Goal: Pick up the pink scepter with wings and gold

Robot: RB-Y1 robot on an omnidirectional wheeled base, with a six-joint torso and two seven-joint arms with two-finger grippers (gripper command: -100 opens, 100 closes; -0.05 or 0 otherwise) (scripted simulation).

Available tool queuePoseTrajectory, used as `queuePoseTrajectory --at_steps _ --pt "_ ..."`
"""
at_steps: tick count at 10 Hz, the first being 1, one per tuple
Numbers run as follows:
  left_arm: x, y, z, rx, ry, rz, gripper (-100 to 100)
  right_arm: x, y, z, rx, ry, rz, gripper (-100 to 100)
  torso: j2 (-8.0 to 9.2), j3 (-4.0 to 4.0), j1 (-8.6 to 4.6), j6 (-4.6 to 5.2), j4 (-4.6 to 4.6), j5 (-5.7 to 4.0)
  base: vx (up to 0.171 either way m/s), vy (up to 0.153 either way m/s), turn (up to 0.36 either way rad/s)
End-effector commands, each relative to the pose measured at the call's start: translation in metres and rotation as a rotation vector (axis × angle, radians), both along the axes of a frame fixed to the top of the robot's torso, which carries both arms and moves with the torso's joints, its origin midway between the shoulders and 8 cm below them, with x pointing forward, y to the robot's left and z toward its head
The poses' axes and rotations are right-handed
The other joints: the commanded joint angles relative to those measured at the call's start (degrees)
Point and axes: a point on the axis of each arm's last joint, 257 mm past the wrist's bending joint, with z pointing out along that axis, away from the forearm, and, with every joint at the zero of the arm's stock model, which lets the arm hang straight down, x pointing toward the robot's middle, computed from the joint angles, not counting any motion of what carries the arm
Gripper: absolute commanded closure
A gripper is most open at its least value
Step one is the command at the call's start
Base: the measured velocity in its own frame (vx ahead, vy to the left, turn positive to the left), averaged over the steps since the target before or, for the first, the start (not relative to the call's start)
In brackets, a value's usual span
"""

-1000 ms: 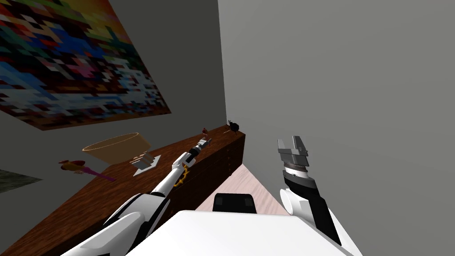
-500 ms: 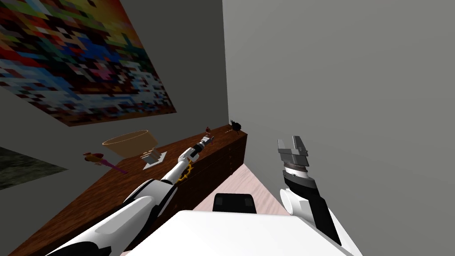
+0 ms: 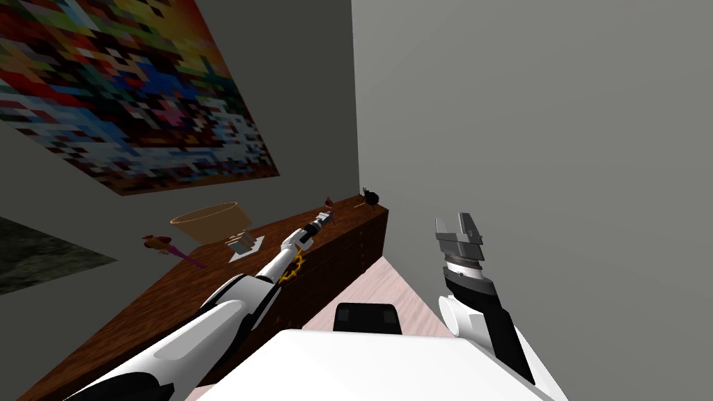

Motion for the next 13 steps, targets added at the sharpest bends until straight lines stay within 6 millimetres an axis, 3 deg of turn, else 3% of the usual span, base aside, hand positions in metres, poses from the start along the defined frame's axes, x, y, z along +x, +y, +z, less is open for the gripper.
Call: queuePoseTrajectory --at_steps 1,3,4,5,9,10,12,13 --pt "0.000 0.000 0.000 0.000 0.000 0.000 100 0.000 0.000 0.000 0.000 0.000 0.000 0 0.00 0.00 0.00 0.00 0.00 0.00 0.000 0.000 0.000" --pt "0.000 0.000 0.000 -0.001 0.000 0.000 100 0.000 0.000 0.000 0.000 0.000 0.000 0 -0.01 -0.01 0.01 -0.01 -0.01 0.00 0.000 0.000 0.000" --pt "0.000 0.000 0.000 0.000 0.000 0.000 0 0.000 0.000 0.000 0.000 0.000 0.000 0 -0.01 -0.01 0.01 -0.02 0.00 0.00 0.000 0.000 0.000" --pt "-0.009 0.013 0.001 -0.025 -0.005 0.017 100 0.000 0.000 0.000 0.000 0.000 0.000 0 -0.01 -0.01 0.01 -0.02 0.00 0.00 0.046 -0.019 -0.147" --pt "-0.033 0.027 -0.010 -0.049 -0.001 0.030 100 0.000 0.000 0.000 0.000 0.000 0.000 0 -0.21 -0.13 -0.06 0.00 -0.05 0.00 0.051 -0.016 -0.083" --pt "-0.038 0.042 -0.004 -0.066 -0.011 0.053 100 0.000 0.000 0.000 0.000 0.000 0.000 0 -0.11 -0.07 0.01 -0.04 -0.03 0.02 0.030 -0.015 -0.153" --pt "-0.052 0.043 -0.015 -0.066 -0.002 0.051 100 0.000 0.000 0.000 0.000 0.000 0.000 0 -0.13 -0.08 0.02 -0.02 -0.03 0.03 0.031 -0.005 -0.041" --pt "-0.058 0.058 -0.006 -0.078 -0.017 0.074 100 0.000 0.000 0.000 0.000 0.000 0.000 0 -0.06 -0.08 0.07 -0.08 -0.11 0.08 0.046 -0.013 -0.131"
